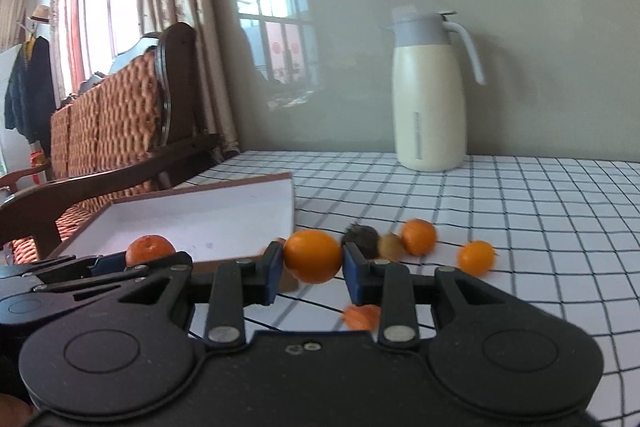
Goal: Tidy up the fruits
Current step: 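Carry the mandarin orange in the left gripper over the brown box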
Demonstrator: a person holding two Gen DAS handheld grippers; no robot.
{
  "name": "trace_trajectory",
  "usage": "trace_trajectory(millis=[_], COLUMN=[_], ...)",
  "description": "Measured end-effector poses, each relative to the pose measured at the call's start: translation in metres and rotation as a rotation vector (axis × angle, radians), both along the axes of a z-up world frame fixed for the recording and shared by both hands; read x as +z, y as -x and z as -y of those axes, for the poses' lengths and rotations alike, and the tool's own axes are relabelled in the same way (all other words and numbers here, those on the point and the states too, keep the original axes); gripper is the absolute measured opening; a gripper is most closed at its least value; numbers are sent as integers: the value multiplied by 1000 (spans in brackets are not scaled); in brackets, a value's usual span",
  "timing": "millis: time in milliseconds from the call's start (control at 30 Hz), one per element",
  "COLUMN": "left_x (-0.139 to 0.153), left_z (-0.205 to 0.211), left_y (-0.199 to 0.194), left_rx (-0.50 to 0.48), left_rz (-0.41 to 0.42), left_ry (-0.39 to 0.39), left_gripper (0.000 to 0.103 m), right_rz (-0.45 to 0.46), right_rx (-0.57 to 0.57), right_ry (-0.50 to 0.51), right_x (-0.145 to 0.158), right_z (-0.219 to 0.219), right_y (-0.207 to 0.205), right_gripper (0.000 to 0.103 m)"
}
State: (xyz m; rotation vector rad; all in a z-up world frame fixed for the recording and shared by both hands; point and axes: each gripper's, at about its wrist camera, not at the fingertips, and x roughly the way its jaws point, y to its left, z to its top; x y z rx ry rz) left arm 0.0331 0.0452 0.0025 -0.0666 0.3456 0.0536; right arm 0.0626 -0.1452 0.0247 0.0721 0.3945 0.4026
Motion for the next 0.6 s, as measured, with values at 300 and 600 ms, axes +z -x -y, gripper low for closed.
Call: trace_trajectory(millis=[300, 600], left_x=[4, 3], left_z=[-42, -89], left_y=[-1, -8], left_rx=[131, 266], left_rz=[27, 17], left_ry=[27, 49], left_gripper=[37, 37], right_rz=[28, 24], right_rx=[36, 61], right_ry=[-31, -47], right_x=[5, 3], right_z=[-30, -56], right_y=[-16, -35], right_gripper=[24, 24])
